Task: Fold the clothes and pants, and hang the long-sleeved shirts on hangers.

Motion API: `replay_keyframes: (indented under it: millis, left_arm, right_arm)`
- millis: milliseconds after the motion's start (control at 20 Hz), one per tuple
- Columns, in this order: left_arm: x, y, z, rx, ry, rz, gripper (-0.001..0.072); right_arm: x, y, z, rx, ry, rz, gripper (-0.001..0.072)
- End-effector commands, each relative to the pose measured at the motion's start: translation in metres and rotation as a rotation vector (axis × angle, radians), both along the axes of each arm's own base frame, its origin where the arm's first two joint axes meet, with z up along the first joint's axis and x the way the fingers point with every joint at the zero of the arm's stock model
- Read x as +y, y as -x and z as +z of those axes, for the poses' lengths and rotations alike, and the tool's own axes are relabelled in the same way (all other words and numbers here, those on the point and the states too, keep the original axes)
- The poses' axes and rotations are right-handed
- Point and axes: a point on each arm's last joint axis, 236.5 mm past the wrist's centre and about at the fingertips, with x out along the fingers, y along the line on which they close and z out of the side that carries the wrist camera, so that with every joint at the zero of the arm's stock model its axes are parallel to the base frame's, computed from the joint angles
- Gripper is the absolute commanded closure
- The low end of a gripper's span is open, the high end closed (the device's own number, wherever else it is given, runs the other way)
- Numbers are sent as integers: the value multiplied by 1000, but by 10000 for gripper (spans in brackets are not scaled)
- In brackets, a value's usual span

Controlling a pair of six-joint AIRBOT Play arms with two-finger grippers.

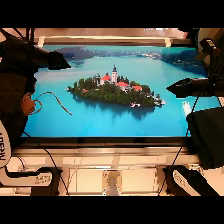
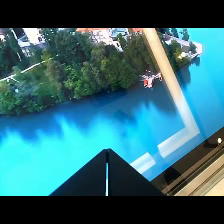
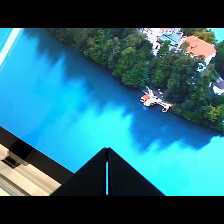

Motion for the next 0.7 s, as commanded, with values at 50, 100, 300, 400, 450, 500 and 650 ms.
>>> replay_keyframes:
  millis: [50, 100, 300, 400, 450, 500, 650]
  left_arm:
    - [0, 0, 0, 0, 0, -1, 682]
    - [0, 0, 0, 0, -1, -1, 682]
    - [0, 0, 0, 0, 0, -1, 682]
    - [0, 0, 0, 0, -1, -1, 682]
    - [0, 0, 0, 0, 0, -1, 682]
    - [0, -1, 0, -3, 0, 1, 681]
    - [7, -17, -11, -28, -31, 11, 681]
  right_arm:
    - [0, 0, 0, -1, 0, 1, 704]
    - [0, 0, 0, -1, 0, 1, 704]
    - [0, 0, 0, -1, 0, 1, 704]
    - [0, 0, 0, -1, 0, 1, 704]
    - [0, 0, 0, -1, 0, 1, 704]
    - [0, 0, 0, -1, 0, 1, 704]
    - [0, 0, 1, -3, 0, 0, 704]
